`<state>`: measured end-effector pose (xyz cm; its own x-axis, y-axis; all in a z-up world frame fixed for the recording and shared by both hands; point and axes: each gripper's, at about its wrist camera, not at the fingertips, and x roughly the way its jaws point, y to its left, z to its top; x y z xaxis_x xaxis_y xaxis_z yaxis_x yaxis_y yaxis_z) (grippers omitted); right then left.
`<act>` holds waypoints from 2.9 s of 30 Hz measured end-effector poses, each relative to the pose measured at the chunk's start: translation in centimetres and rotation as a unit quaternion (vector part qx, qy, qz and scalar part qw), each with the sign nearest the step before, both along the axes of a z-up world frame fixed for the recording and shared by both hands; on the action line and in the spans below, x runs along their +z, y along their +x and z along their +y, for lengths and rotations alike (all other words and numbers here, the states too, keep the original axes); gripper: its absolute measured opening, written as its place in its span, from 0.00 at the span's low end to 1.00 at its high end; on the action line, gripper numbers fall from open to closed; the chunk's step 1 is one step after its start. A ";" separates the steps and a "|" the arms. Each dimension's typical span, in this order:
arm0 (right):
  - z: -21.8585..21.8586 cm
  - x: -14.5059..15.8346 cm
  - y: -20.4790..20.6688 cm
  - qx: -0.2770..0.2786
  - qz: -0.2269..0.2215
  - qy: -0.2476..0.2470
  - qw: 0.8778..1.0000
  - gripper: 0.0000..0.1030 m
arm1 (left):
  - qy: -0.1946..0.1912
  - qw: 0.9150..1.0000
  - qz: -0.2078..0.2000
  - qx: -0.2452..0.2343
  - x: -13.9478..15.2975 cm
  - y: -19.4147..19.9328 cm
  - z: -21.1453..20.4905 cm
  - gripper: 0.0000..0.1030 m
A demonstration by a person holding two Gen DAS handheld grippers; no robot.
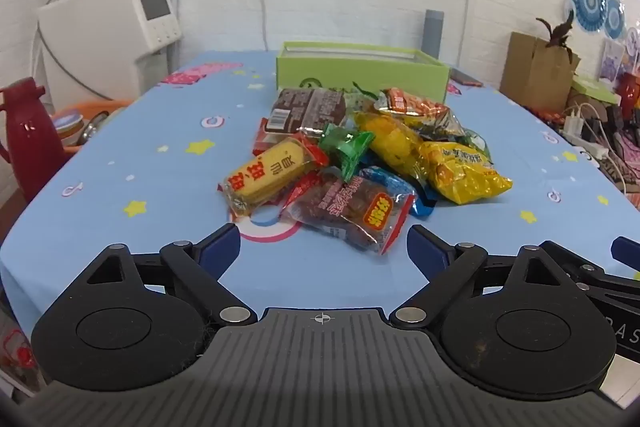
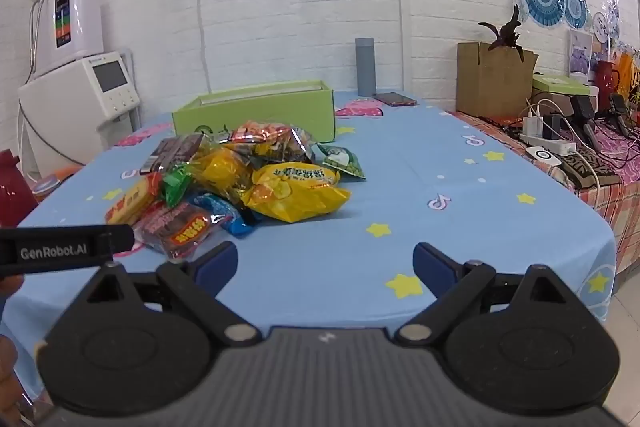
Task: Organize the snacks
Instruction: 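Move the open left gripper toward the snack pile, then grasp the yellow chip bag with the left gripper and lift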
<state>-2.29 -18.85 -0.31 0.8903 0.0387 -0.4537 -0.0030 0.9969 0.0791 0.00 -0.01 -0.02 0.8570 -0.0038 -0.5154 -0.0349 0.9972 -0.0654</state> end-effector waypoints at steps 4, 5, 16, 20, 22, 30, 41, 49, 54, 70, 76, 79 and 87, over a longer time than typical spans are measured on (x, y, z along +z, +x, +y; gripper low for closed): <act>0.8 0.1 0.2 -0.001 -0.001 -0.013 1.000 0.91 | 0.000 1.000 0.006 -0.006 0.2 0.1 -0.1 0.80; 0.4 -0.1 0.2 0.000 0.000 -0.006 1.000 0.91 | 0.007 1.000 0.011 -0.007 0.0 0.5 -0.3 0.80; 0.2 0.0 0.0 0.014 -0.005 0.009 1.000 0.91 | -0.008 1.000 -0.002 -0.004 0.1 0.0 0.2 0.84; 0.3 0.3 0.1 0.026 -0.010 0.016 0.999 0.91 | -0.013 1.000 -0.001 -0.005 0.1 0.5 0.3 0.84; 0.3 0.4 0.2 0.028 -0.016 0.017 0.999 0.91 | -0.015 1.000 0.000 -0.004 0.0 0.8 0.4 0.84; 0.9 -0.5 2.0 0.031 -0.012 0.019 0.999 0.91 | -0.018 1.000 0.014 0.015 -0.9 2.6 1.6 0.84; 2.4 -0.6 6.9 0.067 0.017 0.002 0.998 0.91 | -0.045 0.998 0.023 0.022 0.9 7.1 4.5 0.85; 3.8 -1.2 10.1 0.109 0.041 0.014 0.993 0.91 | -0.035 0.998 0.030 0.041 1.3 10.4 5.9 0.85; 4.7 -0.4 10.5 0.132 0.037 0.015 0.990 0.91 | -0.031 0.998 0.041 0.036 1.0 11.8 5.7 0.86; 0.3 -0.9 15.1 0.069 0.052 0.011 0.996 0.91 | -0.028 0.999 0.041 0.009 1.8 14.5 2.2 0.87; 0.1 -2.2 18.8 0.098 0.077 0.012 0.992 0.91 | -0.026 0.998 0.036 -0.036 2.3 16.7 -0.8 0.87; -0.1 -2.6 20.0 0.104 0.087 0.001 0.991 0.91 | 0.006 0.998 0.051 -0.045 1.0 18.4 -2.6 0.86; -4.2 -3.6 20.5 0.084 0.113 0.058 0.988 0.91 | 0.069 0.994 0.065 -0.048 -1.3 20.1 -3.1 0.87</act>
<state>18.19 -23.01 -3.86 0.7437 0.2400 -0.6239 -0.1365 0.9682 0.2097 20.08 -3.10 -1.28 0.7826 -0.0040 -0.6225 0.0610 0.9957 0.0703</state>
